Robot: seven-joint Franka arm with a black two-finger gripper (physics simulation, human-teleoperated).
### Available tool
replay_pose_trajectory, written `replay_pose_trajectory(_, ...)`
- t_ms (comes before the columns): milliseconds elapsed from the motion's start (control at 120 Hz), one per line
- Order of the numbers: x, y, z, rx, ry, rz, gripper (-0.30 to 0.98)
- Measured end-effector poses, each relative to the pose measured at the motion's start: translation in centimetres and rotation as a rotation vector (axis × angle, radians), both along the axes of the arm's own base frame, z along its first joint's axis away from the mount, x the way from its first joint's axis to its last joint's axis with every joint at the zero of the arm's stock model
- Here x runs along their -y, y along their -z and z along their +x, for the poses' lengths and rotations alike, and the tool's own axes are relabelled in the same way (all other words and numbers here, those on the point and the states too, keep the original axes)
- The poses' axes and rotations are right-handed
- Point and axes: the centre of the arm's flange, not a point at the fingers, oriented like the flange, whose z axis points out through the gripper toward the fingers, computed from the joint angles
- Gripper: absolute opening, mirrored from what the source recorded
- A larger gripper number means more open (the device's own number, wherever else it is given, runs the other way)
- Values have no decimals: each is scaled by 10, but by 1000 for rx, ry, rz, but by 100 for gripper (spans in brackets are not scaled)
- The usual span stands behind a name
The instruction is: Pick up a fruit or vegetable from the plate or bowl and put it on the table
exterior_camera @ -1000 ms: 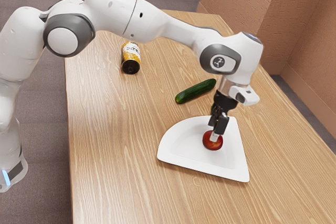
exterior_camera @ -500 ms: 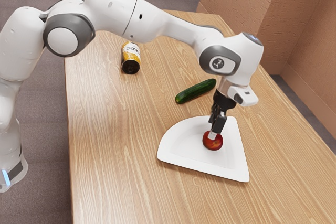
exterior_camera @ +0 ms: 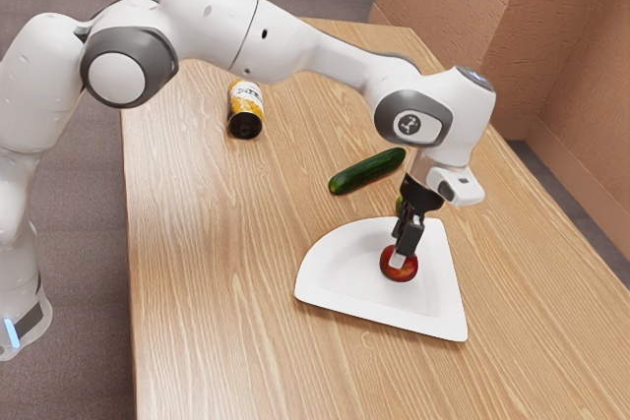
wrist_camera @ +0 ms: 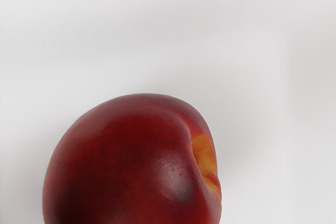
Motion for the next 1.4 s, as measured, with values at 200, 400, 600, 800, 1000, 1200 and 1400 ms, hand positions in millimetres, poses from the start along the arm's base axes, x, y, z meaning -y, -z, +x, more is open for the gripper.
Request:
replay_pose_trajectory(200,-2,1,1,2,8,8,69)
replay_pose_trajectory(400,-4,2,1,6,21,32,69)
replay_pose_trajectory(600,-5,1,-1,-7,31,48,69)
replay_pose_trajectory(800,-7,2,-5,-41,34,60,69)
replay_pose_trajectory(1000,-5,-4,-5,-40,40,62,69)
replay_pose_trajectory(1200,-2,-6,-2,-9,53,67,69)
replay_pose_trajectory(1400,-6,-1,3,13,57,78,69)
